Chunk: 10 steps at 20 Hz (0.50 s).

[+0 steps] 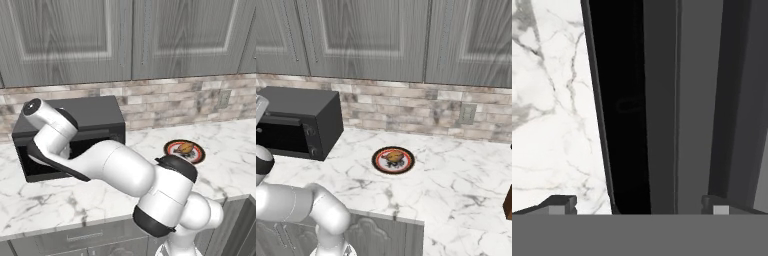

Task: Open the toaster oven door. Place the bread on the top rack in the toaster oven and place the chicken drumstick on the bottom rack.

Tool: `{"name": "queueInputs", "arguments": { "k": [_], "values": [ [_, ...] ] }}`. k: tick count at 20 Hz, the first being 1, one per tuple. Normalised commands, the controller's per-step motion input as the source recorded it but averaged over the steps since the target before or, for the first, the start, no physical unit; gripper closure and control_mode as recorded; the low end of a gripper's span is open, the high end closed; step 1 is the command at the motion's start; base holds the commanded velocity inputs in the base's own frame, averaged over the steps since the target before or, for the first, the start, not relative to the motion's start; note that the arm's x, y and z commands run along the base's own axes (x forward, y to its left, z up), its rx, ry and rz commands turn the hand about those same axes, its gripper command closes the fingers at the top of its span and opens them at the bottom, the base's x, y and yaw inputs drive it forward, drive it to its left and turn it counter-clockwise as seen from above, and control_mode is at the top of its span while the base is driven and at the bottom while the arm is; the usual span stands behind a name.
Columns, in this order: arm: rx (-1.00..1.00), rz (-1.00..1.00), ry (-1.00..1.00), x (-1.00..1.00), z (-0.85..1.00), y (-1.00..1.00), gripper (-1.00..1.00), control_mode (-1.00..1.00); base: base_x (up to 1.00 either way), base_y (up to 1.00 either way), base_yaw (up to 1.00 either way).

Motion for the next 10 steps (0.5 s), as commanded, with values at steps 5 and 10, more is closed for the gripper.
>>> {"name": "queueInputs", "arguments": {
  "k": [5, 10],
  "values": [
    [0.0, 0.13, 0.03, -0.1, -0.94, 0.1, -1.0, -1.0, 0.0, 0.0, 0.0],
    [-0.01, 0.08, 0.04, -0.13, -0.94, 0.16, -1.0, -1.0, 0.0, 0.0, 0.0]
  ]
}}
